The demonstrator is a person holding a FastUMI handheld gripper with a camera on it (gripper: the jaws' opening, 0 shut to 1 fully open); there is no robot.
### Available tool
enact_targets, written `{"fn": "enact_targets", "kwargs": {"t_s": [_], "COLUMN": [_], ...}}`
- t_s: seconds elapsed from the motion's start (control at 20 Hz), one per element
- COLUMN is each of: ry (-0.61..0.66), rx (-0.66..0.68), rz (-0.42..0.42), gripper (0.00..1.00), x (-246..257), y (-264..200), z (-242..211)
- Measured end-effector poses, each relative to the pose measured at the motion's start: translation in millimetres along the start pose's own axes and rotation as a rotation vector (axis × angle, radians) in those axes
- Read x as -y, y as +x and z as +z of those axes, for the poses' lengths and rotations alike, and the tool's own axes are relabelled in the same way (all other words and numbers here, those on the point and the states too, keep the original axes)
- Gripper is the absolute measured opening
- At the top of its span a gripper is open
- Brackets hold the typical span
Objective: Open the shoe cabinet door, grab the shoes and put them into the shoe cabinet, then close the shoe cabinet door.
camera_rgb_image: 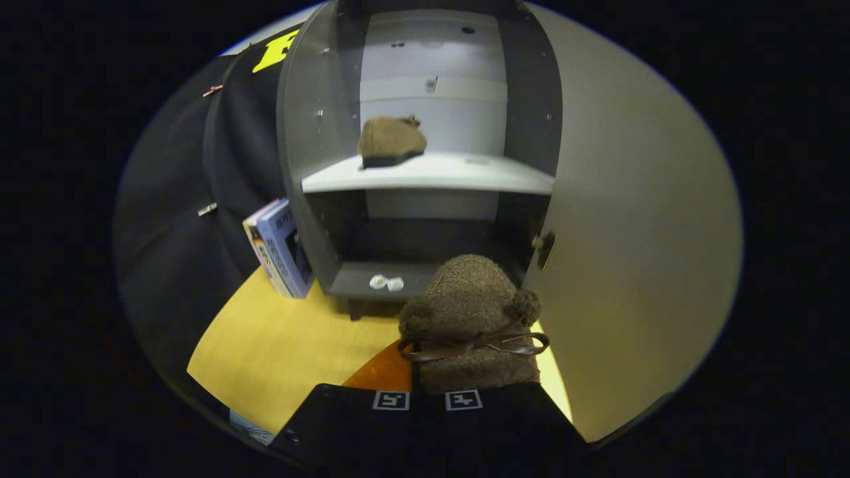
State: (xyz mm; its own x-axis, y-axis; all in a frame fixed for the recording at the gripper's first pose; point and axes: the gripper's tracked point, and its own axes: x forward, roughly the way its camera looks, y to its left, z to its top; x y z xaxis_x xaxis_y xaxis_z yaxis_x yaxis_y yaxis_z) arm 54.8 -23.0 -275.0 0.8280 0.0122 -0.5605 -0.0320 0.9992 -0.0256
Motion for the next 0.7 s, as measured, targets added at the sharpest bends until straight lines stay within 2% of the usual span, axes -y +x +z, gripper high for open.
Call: {"fn": "enact_targets", "kwargs": {"t_s": [0.25, 0.7], "ry": [0.035, 0.028], "rx": [0.056, 0.036], "rz": [-0.005, 0.02], "gripper": [0.05, 0.05], "x": [10, 4], "y": [6, 63], "z": [84, 175]}}
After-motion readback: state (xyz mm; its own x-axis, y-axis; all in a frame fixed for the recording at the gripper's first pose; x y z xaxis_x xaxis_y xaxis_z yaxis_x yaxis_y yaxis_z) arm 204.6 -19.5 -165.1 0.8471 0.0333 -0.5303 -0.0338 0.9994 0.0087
